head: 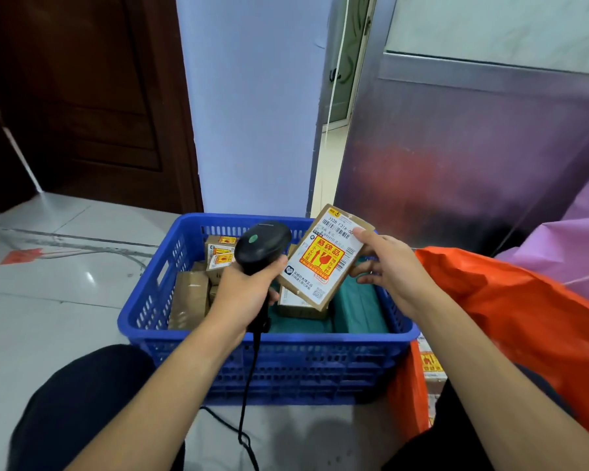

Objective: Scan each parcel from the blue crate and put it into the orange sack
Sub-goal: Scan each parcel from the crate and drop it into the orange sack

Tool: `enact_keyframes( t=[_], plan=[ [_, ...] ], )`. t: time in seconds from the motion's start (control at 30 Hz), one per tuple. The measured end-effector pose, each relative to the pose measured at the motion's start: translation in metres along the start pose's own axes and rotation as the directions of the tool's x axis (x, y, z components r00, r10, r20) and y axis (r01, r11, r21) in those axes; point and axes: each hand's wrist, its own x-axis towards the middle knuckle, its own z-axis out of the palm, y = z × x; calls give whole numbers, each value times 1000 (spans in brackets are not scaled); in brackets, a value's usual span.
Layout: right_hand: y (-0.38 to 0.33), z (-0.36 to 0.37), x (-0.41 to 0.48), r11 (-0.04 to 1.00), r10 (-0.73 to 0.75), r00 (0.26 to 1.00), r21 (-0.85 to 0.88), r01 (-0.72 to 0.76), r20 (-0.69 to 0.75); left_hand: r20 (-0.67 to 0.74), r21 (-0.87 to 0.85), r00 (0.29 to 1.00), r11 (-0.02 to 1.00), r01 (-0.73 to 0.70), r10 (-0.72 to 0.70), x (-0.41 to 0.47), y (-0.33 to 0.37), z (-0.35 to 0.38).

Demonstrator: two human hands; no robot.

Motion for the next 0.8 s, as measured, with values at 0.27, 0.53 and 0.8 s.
enact_keyframes(
  t=[0.27,0.53,0.8],
  plan=[
    [4,-14,-3,1000,11,1000,21,-12,22,63,-105,989,985,136,-130,-3,-21,16],
    [8,-15,-2,994,68,993,-95,-60,92,176,-195,971,961,197,-163,-2,-22,33],
    [15,-4,-7,921,-30,993,-383,73,115,143,-178,978,968,176,-151,-1,-15,31]
  ],
)
